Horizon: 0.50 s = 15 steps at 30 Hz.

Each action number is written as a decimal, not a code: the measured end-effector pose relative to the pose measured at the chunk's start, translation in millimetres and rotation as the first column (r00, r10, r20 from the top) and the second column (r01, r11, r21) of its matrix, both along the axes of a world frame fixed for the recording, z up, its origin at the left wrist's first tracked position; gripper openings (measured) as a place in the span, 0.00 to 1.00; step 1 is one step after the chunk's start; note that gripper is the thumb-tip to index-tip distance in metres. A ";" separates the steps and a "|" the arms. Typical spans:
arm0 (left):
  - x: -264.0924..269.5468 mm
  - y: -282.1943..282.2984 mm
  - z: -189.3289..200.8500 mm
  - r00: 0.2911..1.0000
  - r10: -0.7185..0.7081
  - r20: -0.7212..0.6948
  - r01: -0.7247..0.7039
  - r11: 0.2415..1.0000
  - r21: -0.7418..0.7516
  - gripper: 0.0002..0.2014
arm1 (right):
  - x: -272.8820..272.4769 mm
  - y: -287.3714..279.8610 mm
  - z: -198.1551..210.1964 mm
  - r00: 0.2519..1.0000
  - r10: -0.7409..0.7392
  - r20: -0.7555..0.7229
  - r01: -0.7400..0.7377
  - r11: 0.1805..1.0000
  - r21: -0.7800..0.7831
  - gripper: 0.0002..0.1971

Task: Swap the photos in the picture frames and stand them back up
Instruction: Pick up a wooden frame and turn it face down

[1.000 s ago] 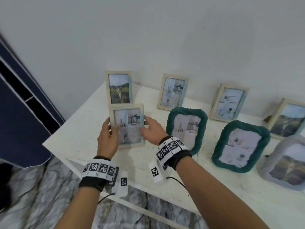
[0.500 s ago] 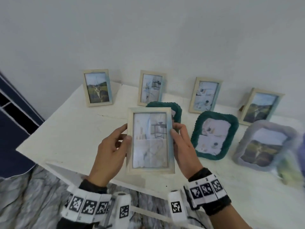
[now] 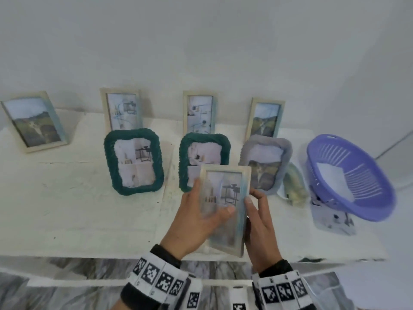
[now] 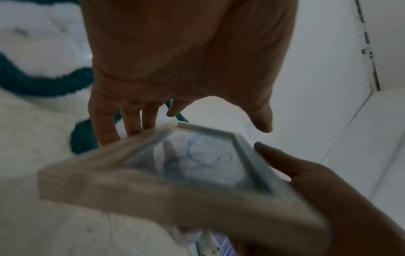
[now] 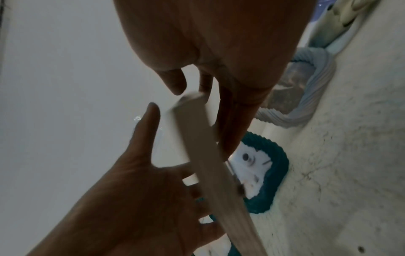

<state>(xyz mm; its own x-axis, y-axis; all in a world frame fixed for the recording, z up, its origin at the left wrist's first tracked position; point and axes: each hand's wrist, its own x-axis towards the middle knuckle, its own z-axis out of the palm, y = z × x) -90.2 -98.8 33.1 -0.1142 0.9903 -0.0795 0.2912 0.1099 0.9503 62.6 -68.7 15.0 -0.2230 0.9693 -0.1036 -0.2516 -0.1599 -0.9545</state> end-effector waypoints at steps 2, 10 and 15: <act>20.0 5.0 -0.9 0.987 -0.007 0.162 0.008 1.000 -0.006 0.34 | 13.9 0.0 3.1 0.999 0.041 0.014 -0.041 0.999 0.013 0.12; 50.6 17.4 -16.4 0.848 0.076 0.524 0.020 0.985 -0.174 0.37 | 55.2 21.2 -18.8 0.970 0.042 0.239 -0.034 0.999 -0.037 0.11; 62.7 11.6 -28.6 0.829 0.170 0.533 -0.098 0.982 -0.160 0.22 | 70.2 19.5 -27.4 0.950 0.067 0.304 -0.049 0.996 -0.068 0.12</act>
<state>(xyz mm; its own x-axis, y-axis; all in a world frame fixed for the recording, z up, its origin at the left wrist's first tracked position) -27.5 -87.2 4.5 -0.1480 0.9470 -0.2853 -0.2926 0.2336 0.9273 132.8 -49.2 -12.5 -0.2273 0.9457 -0.2324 0.0627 -0.2240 -0.9726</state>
